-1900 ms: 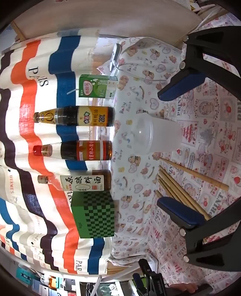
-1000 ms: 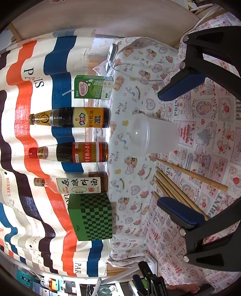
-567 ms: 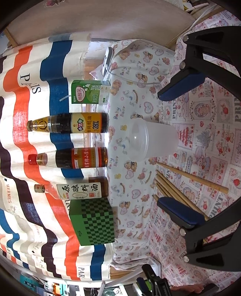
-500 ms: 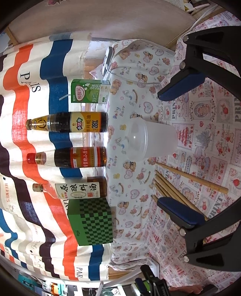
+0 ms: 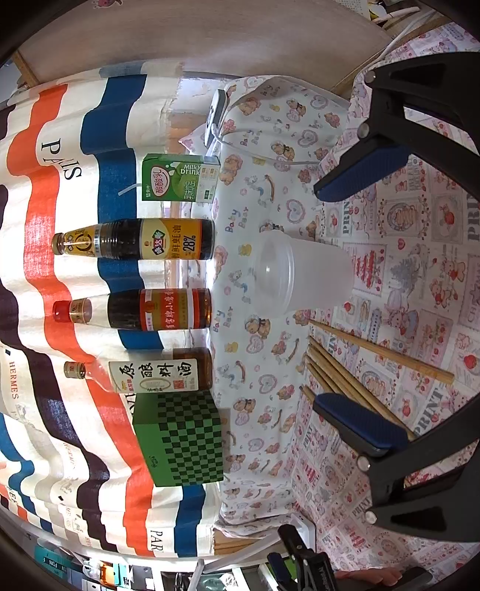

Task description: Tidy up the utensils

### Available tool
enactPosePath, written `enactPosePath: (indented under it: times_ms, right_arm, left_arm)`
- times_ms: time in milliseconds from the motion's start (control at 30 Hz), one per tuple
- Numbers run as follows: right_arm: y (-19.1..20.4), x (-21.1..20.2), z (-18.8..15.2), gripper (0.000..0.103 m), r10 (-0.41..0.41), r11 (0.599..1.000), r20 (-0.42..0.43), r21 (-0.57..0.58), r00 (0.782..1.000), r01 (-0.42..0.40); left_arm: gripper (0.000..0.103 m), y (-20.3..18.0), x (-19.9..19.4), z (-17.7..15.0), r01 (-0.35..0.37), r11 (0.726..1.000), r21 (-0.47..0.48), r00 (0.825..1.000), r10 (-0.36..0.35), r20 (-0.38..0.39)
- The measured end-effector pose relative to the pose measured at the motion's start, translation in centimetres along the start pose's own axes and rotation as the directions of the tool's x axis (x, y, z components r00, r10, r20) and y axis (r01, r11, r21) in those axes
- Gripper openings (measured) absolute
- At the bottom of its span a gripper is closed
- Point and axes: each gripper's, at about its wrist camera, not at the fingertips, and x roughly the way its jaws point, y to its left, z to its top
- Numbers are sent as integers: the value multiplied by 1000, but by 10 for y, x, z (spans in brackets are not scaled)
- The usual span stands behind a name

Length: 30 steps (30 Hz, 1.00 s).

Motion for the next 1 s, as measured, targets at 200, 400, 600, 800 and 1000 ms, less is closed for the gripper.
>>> enactPosePath:
  times_ms: [200,400,600,800,1000]
  right_arm:
    - [1,0,0,103,2,1000,-2,1,1000,-2]
    - [4,4,-1,103,31,999,-21,-9,999,-31]
    - [4,4,-1,103,42,999,-19,-13,999,-42]
    - [6,4,-1,103,42,999,-20,-21,999,-42]
    - [6,7,-1,103,54,998,-37,-16,998,-55]
  left_arm:
    - [103,1,-1,0,-6,1000,-3,1000,6,-2]
    - [103,1,-1,0,-5,1000,-1,1000,5,-3]
    - [103,1,1,1,-6,1000,-3,1000,6,-8]
    - [103,2,0,1,-5,1000,-3,1000,5,-8]
    - [103,2,0,1,-5,1000,-3,1000,5,-9]
